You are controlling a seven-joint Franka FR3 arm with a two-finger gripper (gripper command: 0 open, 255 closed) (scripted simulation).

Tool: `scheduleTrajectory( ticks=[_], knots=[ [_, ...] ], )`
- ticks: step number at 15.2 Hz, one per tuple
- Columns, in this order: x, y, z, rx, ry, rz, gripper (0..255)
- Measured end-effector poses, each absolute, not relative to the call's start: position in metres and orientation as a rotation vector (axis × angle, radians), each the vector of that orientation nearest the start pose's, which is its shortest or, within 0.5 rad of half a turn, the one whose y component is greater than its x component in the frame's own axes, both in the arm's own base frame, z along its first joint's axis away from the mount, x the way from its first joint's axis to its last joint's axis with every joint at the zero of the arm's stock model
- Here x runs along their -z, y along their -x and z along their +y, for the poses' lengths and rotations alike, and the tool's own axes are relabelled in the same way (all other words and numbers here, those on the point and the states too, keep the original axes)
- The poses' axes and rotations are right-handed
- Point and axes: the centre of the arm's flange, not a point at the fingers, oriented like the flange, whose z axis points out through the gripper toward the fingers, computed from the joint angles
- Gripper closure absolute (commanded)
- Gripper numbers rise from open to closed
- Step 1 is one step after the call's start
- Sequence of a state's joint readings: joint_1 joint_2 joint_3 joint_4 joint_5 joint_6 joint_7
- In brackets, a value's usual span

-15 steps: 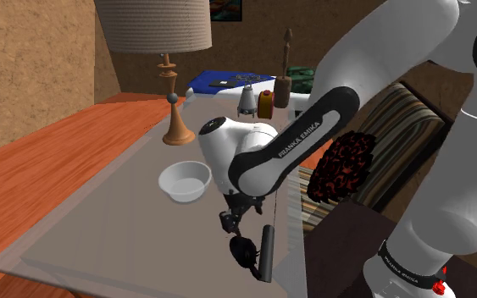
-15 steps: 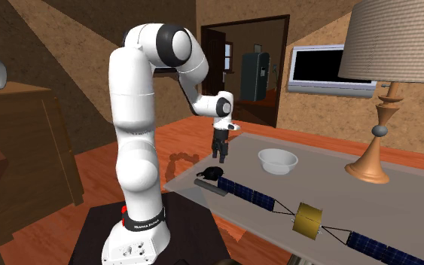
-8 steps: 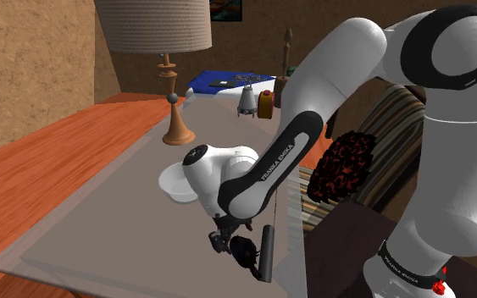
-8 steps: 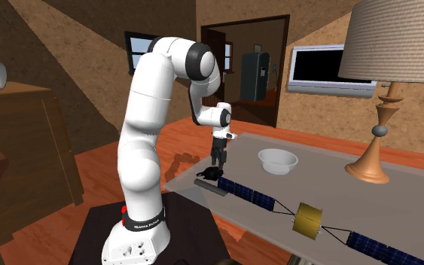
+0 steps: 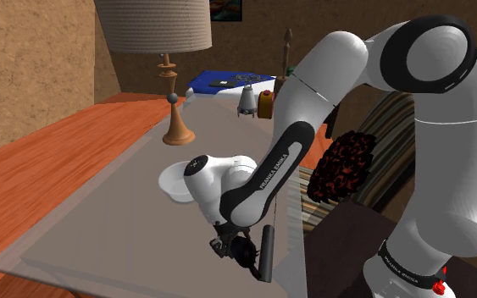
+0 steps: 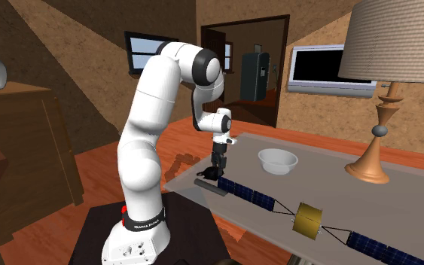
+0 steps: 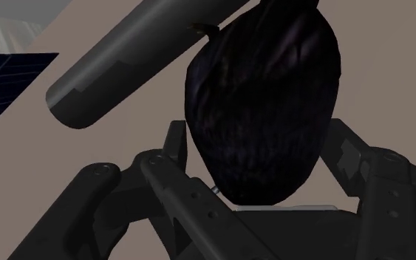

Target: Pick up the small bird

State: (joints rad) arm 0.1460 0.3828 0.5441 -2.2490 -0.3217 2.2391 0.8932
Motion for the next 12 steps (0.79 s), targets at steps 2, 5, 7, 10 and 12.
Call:
scheduleTrajectory(
  ticks=[2,5,7,10,12],
  knots=[
    [-0.195,-0.388,0.322,-0.348,3.358,-0.064,255],
    [-0.195,-0.388,0.322,-0.348,3.358,-0.064,255],
    [-0.195,-0.388,0.322,-0.347,3.358,-0.064,255],
    [-0.201,-0.387,0.322,-0.351,3.358,-0.065,255],
    [-0.209,-0.387,0.323,-0.351,3.358,-0.065,255]
  ],
)
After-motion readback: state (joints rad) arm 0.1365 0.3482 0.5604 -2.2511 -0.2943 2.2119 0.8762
